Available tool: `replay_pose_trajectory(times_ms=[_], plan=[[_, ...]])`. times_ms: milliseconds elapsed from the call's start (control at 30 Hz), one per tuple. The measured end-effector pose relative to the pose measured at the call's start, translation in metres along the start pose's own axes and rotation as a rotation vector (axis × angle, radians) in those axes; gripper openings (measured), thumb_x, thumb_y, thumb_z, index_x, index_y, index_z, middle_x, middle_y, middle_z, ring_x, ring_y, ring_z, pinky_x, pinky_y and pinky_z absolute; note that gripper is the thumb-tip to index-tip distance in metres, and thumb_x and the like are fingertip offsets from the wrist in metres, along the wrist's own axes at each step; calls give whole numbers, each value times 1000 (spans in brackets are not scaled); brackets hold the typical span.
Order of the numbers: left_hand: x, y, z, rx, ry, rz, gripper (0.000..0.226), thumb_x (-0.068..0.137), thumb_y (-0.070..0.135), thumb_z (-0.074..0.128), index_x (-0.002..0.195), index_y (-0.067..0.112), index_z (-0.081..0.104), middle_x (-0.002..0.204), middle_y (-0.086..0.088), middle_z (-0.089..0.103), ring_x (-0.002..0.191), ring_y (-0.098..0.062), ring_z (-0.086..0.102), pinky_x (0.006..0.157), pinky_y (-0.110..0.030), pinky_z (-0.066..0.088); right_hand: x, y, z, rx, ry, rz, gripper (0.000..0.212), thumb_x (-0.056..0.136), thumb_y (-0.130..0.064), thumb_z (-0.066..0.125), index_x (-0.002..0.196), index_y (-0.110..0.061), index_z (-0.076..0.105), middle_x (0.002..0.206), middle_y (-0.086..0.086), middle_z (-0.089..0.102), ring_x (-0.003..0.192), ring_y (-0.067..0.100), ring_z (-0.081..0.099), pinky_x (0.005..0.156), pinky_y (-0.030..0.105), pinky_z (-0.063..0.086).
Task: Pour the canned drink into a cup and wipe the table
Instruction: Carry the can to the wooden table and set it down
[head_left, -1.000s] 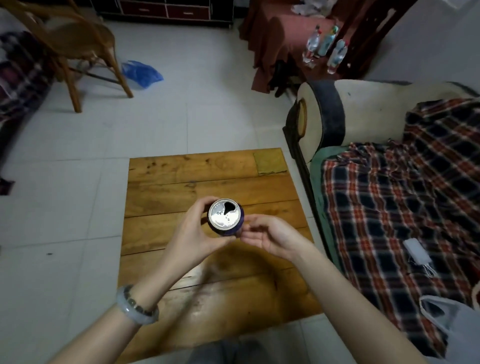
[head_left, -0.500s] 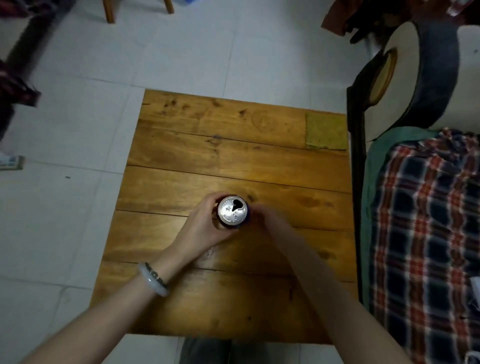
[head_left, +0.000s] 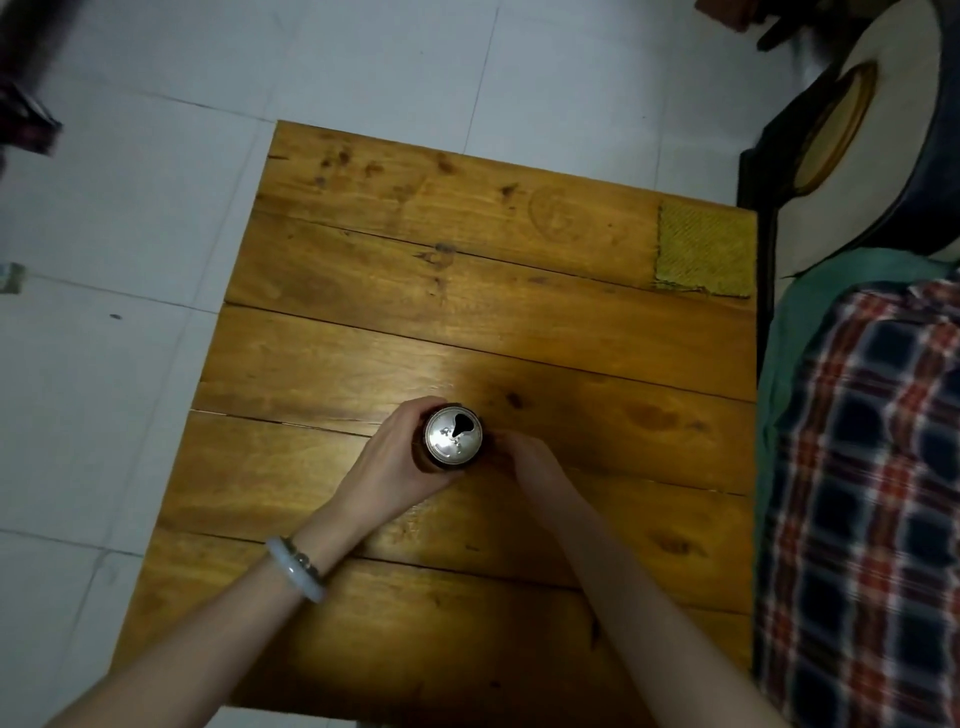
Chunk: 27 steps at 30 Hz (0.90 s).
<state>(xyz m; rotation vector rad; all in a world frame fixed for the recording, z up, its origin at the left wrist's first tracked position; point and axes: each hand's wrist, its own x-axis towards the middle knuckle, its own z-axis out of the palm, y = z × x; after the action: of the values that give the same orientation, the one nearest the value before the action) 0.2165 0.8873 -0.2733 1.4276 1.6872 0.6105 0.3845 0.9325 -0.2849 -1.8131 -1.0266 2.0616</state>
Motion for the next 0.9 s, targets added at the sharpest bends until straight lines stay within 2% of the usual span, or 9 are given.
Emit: replay_pose_trajectory(times_ms=[133, 267, 300, 367, 467, 533, 633, 700, 900], plan=[[-1, -2, -1, 3, -33, -3, 76, 63, 24, 86, 123, 28, 41, 120, 12, 49, 110, 2, 43, 90, -1, 29, -1, -3, 0, -58, 1, 0, 32, 93, -3, 38, 93, -18, 67, 90, -5, 68, 82, 2, 64, 72, 12, 48], [-2, 1, -6, 87, -105, -10, 94, 62, 28, 86, 139, 21, 31, 132, 12, 42, 125, -6, 39, 99, -8, 25, -11, -13, -2, -174, -7, 13, 28, 92, -7, 44, 110, -7, 65, 109, 6, 66, 101, 15, 61, 91, 28, 48], [-3, 3, -10, 121, -129, -20, 101, 63, 30, 86, 143, 19, 25, 138, 9, 39, 128, -7, 36, 103, -12, 24, -15, -17, -3, -239, 1, 10, 31, 90, -8, 45, 115, -7, 64, 114, 7, 65, 101, 16, 60, 91, 31, 47], [-9, 11, -22, 204, -146, -48, 107, 67, 34, 83, 147, 15, 14, 149, -2, 32, 135, -15, 30, 109, -22, 24, -31, -29, -4, -397, 18, -3, 36, 88, -8, 47, 120, -9, 62, 112, 7, 65, 89, 14, 59, 79, 30, 45], [-26, 28, -46, 372, -108, -34, 99, 75, 36, 75, 147, 9, 13, 151, -10, 28, 138, -22, 27, 112, -28, 21, -69, -60, -5, -627, 17, -50, 37, 90, -11, 49, 127, -9, 53, 115, 6, 57, 89, 17, 56, 75, 30, 45], [-40, 45, -65, 441, -47, -22, 94, 78, 37, 72, 147, 7, 15, 149, -12, 30, 137, -25, 28, 113, -31, 21, -95, -80, -6, -817, 15, -149, 45, 92, -14, 50, 136, -11, 42, 133, 8, 49, 101, 18, 53, 80, 27, 42], [-67, 73, -99, 519, 79, -35, 86, 81, 36, 68, 145, 5, 19, 147, -14, 32, 135, -28, 29, 112, -36, 23, -137, -110, 2, -1029, 61, -353, 54, 94, -18, 46, 145, -13, 29, 146, 7, 36, 129, 21, 38, 102, 30, 33], [-88, 93, -122, 586, 191, -30, 83, 80, 36, 69, 143, 3, 25, 144, -16, 36, 133, -31, 32, 110, -40, 26, -165, -128, 13, -1110, 74, -462, 56, 94, -19, 46, 145, -13, 25, 147, 6, 33, 133, 21, 34, 107, 34, 32], [-159, 140, -178, 774, 482, -60, 86, 60, 34, 83, 129, -3, 47, 128, -22, 54, 118, -40, 52, 97, -49, 42, -239, -170, 70, -1373, 49, -934, 59, 91, -21, 46, 144, -7, 26, 142, 11, 38, 129, 27, 37, 104, 34, 33]])
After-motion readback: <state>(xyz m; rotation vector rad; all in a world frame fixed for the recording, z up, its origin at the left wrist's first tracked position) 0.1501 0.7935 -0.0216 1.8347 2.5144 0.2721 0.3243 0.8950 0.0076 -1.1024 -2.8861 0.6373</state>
